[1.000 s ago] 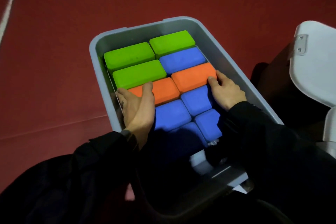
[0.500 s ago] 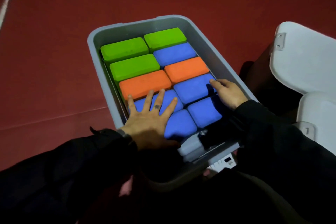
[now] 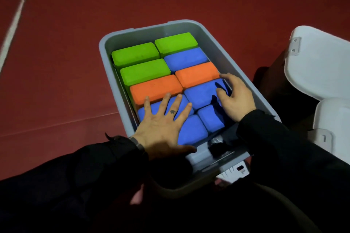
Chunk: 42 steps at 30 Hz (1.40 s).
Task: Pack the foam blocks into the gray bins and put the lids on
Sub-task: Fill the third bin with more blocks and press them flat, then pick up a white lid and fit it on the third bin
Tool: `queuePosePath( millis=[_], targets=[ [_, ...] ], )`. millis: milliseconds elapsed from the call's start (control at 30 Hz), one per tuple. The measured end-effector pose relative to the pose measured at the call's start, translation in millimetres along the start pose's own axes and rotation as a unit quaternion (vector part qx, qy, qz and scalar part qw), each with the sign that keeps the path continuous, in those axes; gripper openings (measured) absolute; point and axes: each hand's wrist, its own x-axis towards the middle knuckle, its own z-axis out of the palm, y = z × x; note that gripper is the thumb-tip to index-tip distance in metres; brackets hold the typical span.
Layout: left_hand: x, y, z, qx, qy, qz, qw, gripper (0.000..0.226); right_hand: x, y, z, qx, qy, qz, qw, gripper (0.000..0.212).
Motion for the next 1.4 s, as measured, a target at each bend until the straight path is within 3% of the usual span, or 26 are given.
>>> queuePosePath(
  millis=[133,233,467,667,1033,1200,1300,1400],
  targets=[
    [1,0,-4,-0.029,0.02,-0.013,0.999,0.109,0,-1,-3,0.012,-0.018,-0.027,0.999,0.062],
    [5,1,-9,-0.055,0.042,-0.05,0.996,0.098,1,0,-4,0.009,-0.019,-0.042,0.999,0.058],
    [37,-26,-29,-0.087,0.145,-0.04,0.985,0.081,12,-17,17,-0.1,-0.083,-0.096,0.987,0.051],
    [56,-34,1,-0.016,0.093,-0.084,0.992,0.088,14,-15,36,-0.137,-0.04,-0.085,0.986,0.044],
    [56,-37,3,-0.021,0.108,-0.081,0.991,0.091,14,-18,38,-0.122,-0.015,-0.066,0.99,0.042],
    [38,-45,-43,-0.113,0.018,-0.074,0.991,0.073,19,-34,22,-0.155,-0.105,-0.039,0.982,0.051],
    [-1,-34,-91,-0.231,0.001,-0.084,0.969,0.069,11,-73,-17,-0.074,-0.176,0.018,0.981,0.054],
    [-46,-13,-150,-0.286,-0.022,-0.092,0.954,0.066,-7,-118,-70,-0.014,-0.222,0.09,0.971,0.04]
  ],
)
